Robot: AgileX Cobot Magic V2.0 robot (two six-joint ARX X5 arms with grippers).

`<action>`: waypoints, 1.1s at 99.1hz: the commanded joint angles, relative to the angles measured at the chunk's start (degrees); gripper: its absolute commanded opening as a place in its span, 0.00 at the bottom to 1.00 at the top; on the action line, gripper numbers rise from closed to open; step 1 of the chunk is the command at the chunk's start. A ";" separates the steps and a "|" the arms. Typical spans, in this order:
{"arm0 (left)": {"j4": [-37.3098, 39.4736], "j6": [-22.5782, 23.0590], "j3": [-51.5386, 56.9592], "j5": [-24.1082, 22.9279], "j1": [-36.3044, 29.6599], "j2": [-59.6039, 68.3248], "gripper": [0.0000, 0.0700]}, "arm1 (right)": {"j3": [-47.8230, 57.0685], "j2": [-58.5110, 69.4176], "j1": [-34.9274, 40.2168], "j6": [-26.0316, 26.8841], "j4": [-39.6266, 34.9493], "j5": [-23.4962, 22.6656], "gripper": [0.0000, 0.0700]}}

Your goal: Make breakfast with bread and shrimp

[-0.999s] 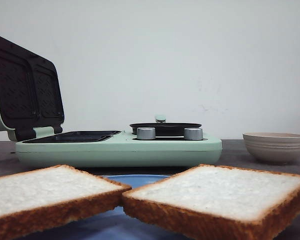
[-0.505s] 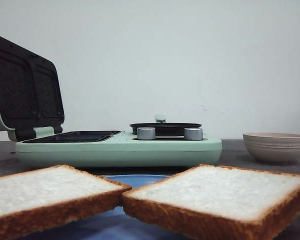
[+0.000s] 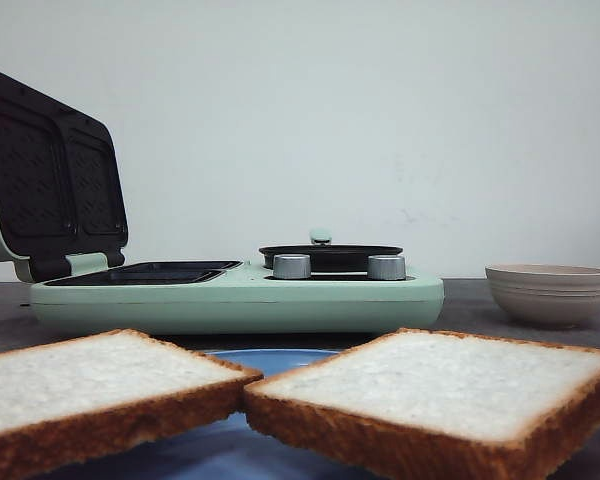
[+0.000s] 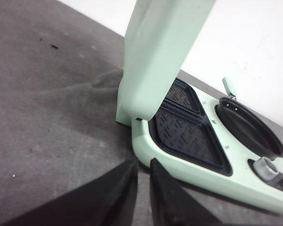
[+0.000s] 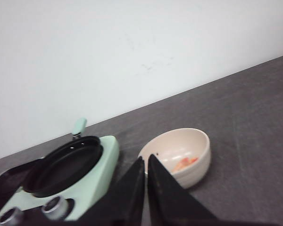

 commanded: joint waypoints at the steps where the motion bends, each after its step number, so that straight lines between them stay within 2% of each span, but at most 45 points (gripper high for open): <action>1: 0.20 -0.63 2.99 0.04 -0.04 1.64 0.01 | 2.21 1.73 0.09 0.90 -0.04 -1.09 0.00; 18: -1.68 1.62 9.55 0.04 -0.26 8.70 0.01 | 7.50 8.22 0.09 -2.19 -0.57 -4.20 0.00; 36: -4.22 9.40 17.20 -0.46 -1.64 14.84 0.01 | 14.21 15.43 0.09 -5.53 -1.73 -9.29 0.00; 52: -9.16 15.50 23.41 -1.88 -2.82 18.69 0.01 | 18.29 19.41 0.13 -5.95 -1.92 -13.57 0.01; 58: -9.05 15.63 24.13 -1.33 -3.30 18.84 0.04 | 18.80 19.67 0.13 -5.90 -1.57 -14.64 0.10; 72: -10.54 15.58 24.22 -1.18 -4.07 17.99 0.04 | 18.93 19.50 0.22 -5.53 -2.05 -17.77 0.45; 81: -13.44 15.52 24.20 -1.16 -4.07 17.68 0.06 | 18.93 19.47 0.79 -5.33 -2.95 -20.09 0.55; 86: -15.06 15.50 24.22 -1.16 -4.07 17.68 0.13 | 18.93 19.26 1.42 -5.40 -3.72 -20.13 0.56; 97: -17.70 15.41 24.22 -1.20 -4.07 17.68 0.40 | 18.93 19.19 2.71 -5.51 -4.74 -20.09 0.56; 102: -18.45 15.04 24.22 -1.20 -4.07 17.68 0.45 | 18.93 19.21 3.15 -5.49 -4.85 -20.09 0.56; 109: -19.39 13.99 24.22 -1.18 -4.07 17.68 0.45 | 18.93 19.21 3.78 -5.49 -5.14 -20.09 0.56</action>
